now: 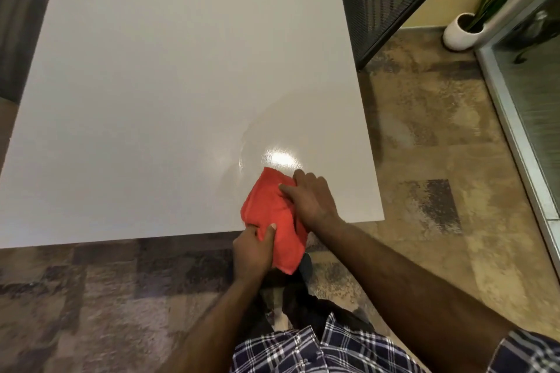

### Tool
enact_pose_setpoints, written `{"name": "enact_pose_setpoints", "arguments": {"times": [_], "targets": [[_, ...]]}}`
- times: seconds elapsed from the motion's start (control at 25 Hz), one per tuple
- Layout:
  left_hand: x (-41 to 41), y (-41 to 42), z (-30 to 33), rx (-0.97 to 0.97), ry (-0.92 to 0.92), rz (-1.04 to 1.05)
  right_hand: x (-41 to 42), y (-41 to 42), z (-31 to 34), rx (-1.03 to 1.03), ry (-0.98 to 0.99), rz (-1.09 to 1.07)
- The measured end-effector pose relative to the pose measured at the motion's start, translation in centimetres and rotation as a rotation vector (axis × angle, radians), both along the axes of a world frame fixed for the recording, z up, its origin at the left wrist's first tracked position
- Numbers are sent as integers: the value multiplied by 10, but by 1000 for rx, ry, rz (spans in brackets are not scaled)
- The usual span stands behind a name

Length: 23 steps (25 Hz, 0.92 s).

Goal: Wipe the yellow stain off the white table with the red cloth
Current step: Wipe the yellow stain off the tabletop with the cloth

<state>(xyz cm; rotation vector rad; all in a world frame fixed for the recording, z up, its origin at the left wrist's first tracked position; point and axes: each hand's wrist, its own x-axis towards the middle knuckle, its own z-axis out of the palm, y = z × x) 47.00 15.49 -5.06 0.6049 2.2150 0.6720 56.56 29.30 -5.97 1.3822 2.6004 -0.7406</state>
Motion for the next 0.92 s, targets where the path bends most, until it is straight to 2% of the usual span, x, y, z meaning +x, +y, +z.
{"name": "enact_pose_setpoints", "arguments": {"times": [0.12,0.28,0.36,0.44,0.52,0.56,0.6,0.68,0.72,0.8,0.92], "targets": [[25,8,1,-36,-68,-17,-4,9,7,209,-51,241],[43,24,9,-58,-474,25,-11,21,11,288,-7,359],[40,32,14,-103,-600,47,-15,26,13,301,0,349],[28,33,19,-174,-648,-11,-16,18,17,283,40,151],[6,28,23,-212,-654,-144,-18,-7,16,258,118,-176],[-8,24,24,-189,-622,-208,-20,-22,14,232,132,-297],[-23,21,22,-144,-513,-285,-23,-35,10,186,113,-355],[-54,14,15,-9,-127,-445,-29,-52,-3,44,-3,-350],[-69,12,11,76,45,-462,-31,-56,-10,3,-67,-323],[-94,12,-1,233,281,-446,-33,-60,-24,27,-133,-284],[-122,19,-29,262,540,-554,-34,-61,-35,86,-128,-286]]}}
